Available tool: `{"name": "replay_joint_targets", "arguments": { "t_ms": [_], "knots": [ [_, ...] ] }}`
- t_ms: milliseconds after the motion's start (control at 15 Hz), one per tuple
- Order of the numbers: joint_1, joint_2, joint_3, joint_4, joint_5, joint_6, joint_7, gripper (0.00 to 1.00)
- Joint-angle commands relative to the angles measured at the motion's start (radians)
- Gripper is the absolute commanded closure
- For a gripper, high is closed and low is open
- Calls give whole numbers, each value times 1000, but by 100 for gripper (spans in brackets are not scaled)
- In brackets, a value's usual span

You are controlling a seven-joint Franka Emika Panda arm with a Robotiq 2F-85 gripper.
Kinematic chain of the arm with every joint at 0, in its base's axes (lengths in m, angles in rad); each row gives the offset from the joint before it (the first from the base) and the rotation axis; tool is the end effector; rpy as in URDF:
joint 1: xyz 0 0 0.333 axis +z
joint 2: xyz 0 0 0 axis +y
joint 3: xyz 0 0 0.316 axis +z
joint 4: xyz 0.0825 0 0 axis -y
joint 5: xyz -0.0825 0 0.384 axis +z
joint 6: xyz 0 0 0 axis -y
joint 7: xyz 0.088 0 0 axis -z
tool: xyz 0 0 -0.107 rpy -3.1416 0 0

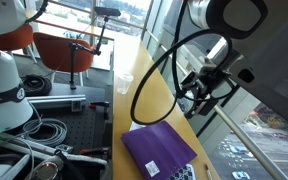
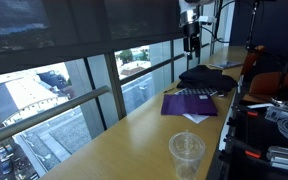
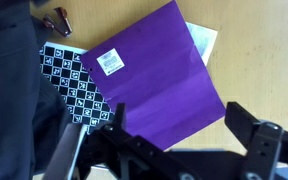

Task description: Fold the purple folder.

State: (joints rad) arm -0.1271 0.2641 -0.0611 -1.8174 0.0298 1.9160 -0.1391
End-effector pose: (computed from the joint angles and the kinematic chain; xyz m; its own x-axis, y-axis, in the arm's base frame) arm 0.5967 -0.1094 0.3810 0.9853 -0.0572 -0.1612 -0.0633 -0.9975 -0.0327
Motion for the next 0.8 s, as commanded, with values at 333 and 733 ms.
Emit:
{"name": "replay_joint_targets", "arguments": {
  "t_ms": [333,733],
  "knots": [
    [22,-18,-4,-27,-11,-6,50,0],
    [31,-19,-3,-39,-22,4,68,0]
  ]
}}
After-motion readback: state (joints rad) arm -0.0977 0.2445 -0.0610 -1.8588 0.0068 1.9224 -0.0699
